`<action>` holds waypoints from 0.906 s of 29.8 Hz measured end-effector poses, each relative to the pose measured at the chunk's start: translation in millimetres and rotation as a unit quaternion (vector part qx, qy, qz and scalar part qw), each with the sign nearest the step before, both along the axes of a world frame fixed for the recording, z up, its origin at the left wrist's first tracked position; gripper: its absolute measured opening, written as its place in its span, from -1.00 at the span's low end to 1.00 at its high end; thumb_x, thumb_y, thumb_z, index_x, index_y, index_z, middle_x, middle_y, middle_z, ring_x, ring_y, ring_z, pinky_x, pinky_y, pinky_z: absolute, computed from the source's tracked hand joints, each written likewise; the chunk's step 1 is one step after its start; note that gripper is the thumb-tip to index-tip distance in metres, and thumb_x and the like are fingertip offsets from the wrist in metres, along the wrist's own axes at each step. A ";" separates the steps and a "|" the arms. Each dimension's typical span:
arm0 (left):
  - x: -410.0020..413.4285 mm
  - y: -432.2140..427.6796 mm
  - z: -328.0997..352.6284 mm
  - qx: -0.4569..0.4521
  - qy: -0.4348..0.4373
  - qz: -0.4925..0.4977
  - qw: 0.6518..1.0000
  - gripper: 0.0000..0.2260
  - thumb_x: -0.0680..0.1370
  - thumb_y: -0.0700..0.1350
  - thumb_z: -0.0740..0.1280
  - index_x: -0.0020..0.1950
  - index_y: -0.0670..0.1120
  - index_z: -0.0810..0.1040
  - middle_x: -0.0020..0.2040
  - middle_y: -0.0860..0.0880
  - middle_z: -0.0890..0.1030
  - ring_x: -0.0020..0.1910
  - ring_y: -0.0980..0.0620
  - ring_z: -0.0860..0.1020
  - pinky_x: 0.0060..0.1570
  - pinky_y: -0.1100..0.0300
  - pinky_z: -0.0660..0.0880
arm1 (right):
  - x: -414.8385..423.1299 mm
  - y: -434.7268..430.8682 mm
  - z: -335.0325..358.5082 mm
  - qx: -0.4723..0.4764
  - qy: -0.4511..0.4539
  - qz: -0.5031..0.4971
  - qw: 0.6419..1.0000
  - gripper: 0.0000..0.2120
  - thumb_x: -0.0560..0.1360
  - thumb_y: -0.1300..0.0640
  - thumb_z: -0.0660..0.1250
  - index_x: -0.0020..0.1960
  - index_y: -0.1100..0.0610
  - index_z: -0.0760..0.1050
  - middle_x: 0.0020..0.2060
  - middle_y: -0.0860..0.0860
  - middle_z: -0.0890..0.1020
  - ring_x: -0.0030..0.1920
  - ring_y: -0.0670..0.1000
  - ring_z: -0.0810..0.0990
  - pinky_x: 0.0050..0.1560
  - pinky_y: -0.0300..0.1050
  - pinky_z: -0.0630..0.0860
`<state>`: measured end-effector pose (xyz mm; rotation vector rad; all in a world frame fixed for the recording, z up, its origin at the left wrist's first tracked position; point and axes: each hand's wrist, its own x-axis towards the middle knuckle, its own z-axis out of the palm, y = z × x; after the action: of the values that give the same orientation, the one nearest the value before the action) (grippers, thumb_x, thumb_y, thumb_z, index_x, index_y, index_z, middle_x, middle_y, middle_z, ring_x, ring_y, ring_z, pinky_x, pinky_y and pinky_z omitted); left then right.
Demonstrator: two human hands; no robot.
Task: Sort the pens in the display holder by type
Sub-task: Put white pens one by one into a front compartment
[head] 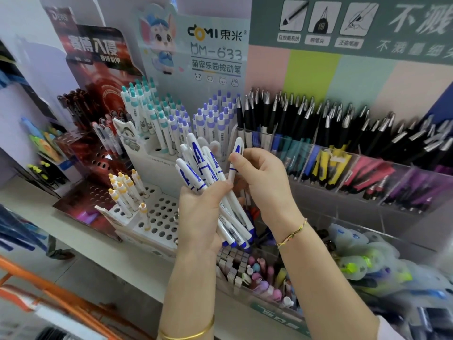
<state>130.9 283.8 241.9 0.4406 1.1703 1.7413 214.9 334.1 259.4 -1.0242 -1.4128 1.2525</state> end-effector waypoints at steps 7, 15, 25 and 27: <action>-0.3 -2.9 3.9 0.017 -0.055 0.023 0.998 -0.66 0.48 -0.35 0.34 0.25 -0.22 0.47 -0.12 -0.09 0.71 -0.11 0.00 0.69 -0.17 0.11 0.62 | 5.0 4.1 -0.5 0.007 0.025 -0.023 0.999 -0.82 0.57 0.16 0.26 -0.12 0.27 0.52 -0.41 -0.04 0.54 -0.45 -0.18 0.48 -0.47 -0.36 0.38; -6.9 -6.3 2.6 0.035 -0.074 0.019 0.996 -0.69 0.51 -0.38 0.29 0.25 -0.27 0.48 -0.15 -0.12 0.70 -0.17 -0.06 0.70 -0.29 0.14 0.61 | 21.1 14.9 11.4 0.228 -0.051 -0.159 0.959 -0.90 0.58 0.12 0.25 -0.12 0.02 0.44 -0.28 0.06 0.52 -0.29 0.02 0.48 -0.28 -0.11 0.46; -5.7 -7.2 0.4 0.036 -0.018 -0.033 0.999 -0.63 0.49 -0.40 0.30 0.29 -0.27 0.41 -0.05 -0.18 0.66 -0.14 -0.08 0.69 -0.30 0.17 0.59 | 14.2 24.0 -20.8 0.203 -0.441 -0.177 0.856 -0.70 0.52 -0.07 0.31 -0.15 0.18 0.51 -0.22 0.07 0.55 -0.17 0.09 0.53 -0.22 -0.06 0.44; -6.6 -8.0 0.5 0.037 -0.009 -0.051 0.998 -0.63 0.49 -0.40 0.30 0.29 -0.25 0.42 -0.06 -0.16 0.67 -0.13 -0.08 0.69 -0.29 0.16 0.59 | 12.3 22.1 -20.9 0.175 -0.483 -0.177 0.840 -0.70 0.52 -0.09 0.29 -0.09 0.17 0.51 -0.15 0.08 0.56 -0.11 0.11 0.54 -0.21 -0.08 0.42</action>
<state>124.2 275.8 242.4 0.5193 1.0546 1.7015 227.1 356.2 238.6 -1.6534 -1.9544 0.1130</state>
